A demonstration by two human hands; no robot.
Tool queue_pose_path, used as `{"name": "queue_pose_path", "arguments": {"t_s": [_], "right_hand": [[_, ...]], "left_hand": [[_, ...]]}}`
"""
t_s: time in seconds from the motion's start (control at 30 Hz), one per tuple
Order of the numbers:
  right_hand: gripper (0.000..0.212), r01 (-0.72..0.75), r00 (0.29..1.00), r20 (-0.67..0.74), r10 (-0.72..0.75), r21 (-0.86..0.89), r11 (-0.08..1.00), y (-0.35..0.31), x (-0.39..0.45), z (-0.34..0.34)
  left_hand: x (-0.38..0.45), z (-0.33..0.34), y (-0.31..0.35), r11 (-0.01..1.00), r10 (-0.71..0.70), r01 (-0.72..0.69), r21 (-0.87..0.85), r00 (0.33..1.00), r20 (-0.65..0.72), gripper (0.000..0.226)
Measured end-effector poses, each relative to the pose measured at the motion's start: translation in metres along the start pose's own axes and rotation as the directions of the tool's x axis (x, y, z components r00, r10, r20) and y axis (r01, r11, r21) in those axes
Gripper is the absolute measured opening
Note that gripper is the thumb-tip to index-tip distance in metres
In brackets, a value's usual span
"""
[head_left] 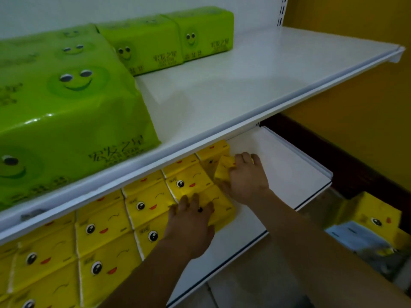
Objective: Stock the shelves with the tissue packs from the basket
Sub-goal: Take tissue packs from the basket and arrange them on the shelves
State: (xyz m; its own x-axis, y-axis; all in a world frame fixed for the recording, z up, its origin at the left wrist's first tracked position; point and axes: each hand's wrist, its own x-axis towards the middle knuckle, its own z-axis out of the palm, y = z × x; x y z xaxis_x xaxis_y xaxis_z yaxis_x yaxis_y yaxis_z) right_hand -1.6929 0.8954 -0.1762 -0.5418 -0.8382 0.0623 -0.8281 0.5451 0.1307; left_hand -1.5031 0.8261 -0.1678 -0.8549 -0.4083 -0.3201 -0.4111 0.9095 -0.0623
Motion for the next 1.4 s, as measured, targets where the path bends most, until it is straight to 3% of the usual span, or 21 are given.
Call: {"name": "queue_pose_path", "arguments": {"t_s": [0.07,0.13,0.23,0.33,0.4,0.47,0.57,0.7,0.8,0.97,1.07,1.17,1.23,1.33,1.4], "right_hand": [[0.082,-0.032,0.996,0.09,0.024,0.089,0.996,0.004,0.004,-0.003],[0.082,-0.099,0.978,0.2,0.064,0.166,0.981,0.008,0.004,-0.002],[0.07,-0.248,0.959,0.183,0.217,0.164,0.955,0.011,-0.001,-0.004],[0.057,-0.445,0.891,0.277,0.359,0.378,0.812,0.004,0.006,-0.005],[0.037,-0.492,0.87,0.301,0.39,0.496,0.716,-0.005,0.014,-0.004],[0.017,-0.485,0.874,0.309,0.374,0.569,0.664,-0.015,0.018,-0.005],[0.014,-0.444,0.896,0.317,0.312,0.602,0.663,-0.02,0.017,-0.005],[0.041,-0.333,0.936,0.296,0.19,0.569,0.752,-0.002,0.007,-0.003],[0.042,-0.263,0.942,0.32,0.103,0.509,0.82,0.006,0.001,0.002],[0.051,-0.224,0.946,0.323,0.028,0.588,0.777,-0.002,0.002,0.005],[0.052,-0.233,0.96,0.271,0.074,0.621,0.749,0.004,-0.004,-0.007],[0.049,-0.23,0.973,0.175,0.152,0.642,0.731,0.018,-0.018,-0.034],[0.043,-0.217,0.973,0.086,0.215,0.658,0.721,0.028,-0.035,-0.057],[0.036,-0.222,0.953,-0.013,0.303,0.653,0.725,0.046,-0.076,-0.097],[0.034,-0.244,0.929,-0.054,0.366,0.656,0.714,0.06,-0.115,-0.125]], "left_hand": [[0.001,-0.002,0.001,1.0,0.001,-0.001,0.002,1.0,0.004,0.06],[0.001,-0.002,0.001,1.0,0.008,-0.008,0.003,1.0,0.008,0.061],[0.0,0.002,-0.002,1.0,0.01,-0.01,0.004,1.0,0.012,0.061],[0.001,0.002,-0.001,1.0,0.003,-0.003,-0.001,1.0,-0.006,0.06],[0.002,0.001,0.001,1.0,0.005,-0.005,0.0,1.0,-0.008,0.06],[0.002,0.001,0.001,1.0,0.007,-0.007,-0.001,1.0,-0.009,0.06],[0.002,0.002,-0.001,1.0,0.008,-0.008,-0.003,1.0,-0.015,0.061],[0.0,0.0,-0.001,1.0,-0.005,0.005,-0.013,1.0,-0.023,0.061],[0.0,0.0,-0.001,1.0,-0.005,0.005,0.009,1.0,-0.029,0.062],[0.004,-0.004,-0.002,1.0,0.0,0.0,0.004,1.0,0.005,0.064],[0.003,-0.008,-0.003,0.999,-0.021,0.022,-0.032,1.0,0.02,0.069],[-0.002,-0.019,0.005,0.991,-0.035,0.024,-0.134,0.996,-0.084,0.067],[-0.005,-0.03,0.019,0.962,-0.024,-0.036,-0.272,0.976,-0.216,0.058],[-0.021,-0.056,0.052,0.837,-0.018,-0.181,-0.517,0.934,-0.356,0.041],[-0.037,-0.075,0.079,0.76,0.03,-0.31,-0.571,0.895,-0.445,0.038]]}}
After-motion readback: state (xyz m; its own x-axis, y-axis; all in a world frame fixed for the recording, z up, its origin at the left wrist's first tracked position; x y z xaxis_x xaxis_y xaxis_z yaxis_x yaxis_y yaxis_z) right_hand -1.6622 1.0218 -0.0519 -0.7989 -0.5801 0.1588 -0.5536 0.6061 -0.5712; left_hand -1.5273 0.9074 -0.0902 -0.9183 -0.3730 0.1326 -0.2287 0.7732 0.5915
